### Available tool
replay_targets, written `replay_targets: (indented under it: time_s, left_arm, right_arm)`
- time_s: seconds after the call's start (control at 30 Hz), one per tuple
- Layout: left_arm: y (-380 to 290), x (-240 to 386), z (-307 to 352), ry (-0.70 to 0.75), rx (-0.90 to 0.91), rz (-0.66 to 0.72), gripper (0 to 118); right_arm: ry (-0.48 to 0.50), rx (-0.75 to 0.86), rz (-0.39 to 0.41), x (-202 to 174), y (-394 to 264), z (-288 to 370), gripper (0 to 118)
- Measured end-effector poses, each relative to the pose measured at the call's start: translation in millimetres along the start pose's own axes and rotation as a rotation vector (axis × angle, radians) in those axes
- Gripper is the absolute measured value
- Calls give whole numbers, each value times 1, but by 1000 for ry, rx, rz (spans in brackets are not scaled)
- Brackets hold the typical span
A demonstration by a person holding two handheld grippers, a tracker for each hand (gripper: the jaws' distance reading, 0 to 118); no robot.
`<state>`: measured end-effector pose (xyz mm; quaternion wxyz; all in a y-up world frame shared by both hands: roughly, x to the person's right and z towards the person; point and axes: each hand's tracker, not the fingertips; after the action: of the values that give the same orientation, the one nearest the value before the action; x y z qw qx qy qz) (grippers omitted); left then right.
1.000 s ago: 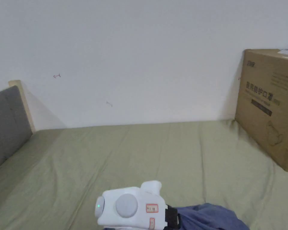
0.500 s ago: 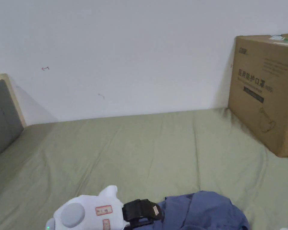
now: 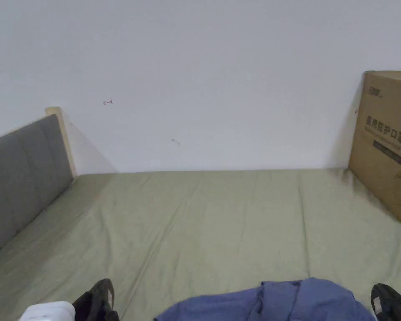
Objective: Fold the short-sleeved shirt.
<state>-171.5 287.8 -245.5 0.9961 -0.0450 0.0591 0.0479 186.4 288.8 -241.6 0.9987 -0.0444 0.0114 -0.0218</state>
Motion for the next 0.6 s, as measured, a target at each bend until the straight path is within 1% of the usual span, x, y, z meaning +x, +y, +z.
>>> replay_targets:
  time_s: [0.07, 0.2, 0.3, 0.4, 0.47, 0.5, 0.53, 0.57, 0.6]
  left_arm:
    - [-6, 0, 6, -24, -22, 20, 0]
    - [-10, 2, 11, -8, -16, -36, 0]
    - [-5, 4, 11, -15, -5, -31, 0]
    - [4, 2, 2, -61, -23, 52, 0]
    - [14, -5, -25, -121, -103, 116, 2]
    - [20, -9, -47, -160, -196, 155, 24]
    - [22, -12, -69, -169, -286, 196, 63]
    - [22, -17, -101, -177, -410, 246, 110]
    - [13, -22, -137, -216, -583, 302, 114]
  right_arm:
    - [3, 3, -4, -3, 0, 4, 0]
    - [10, 21, -3, -5, 3, 6, 0]
    - [10, 14, 0, -4, 5, 3, 0]
    - [8, -3, -13, -2, 7, -2, 0]
    - [12, -14, -28, 2, 7, -5, 0]
    - [14, -22, -37, 3, 7, -7, 0]
    - [15, -30, -44, 5, 7, -8, 0]
    - [15, -40, -53, 6, 7, -10, 0]
    - [19, -52, -64, 9, 6, -12, 0]
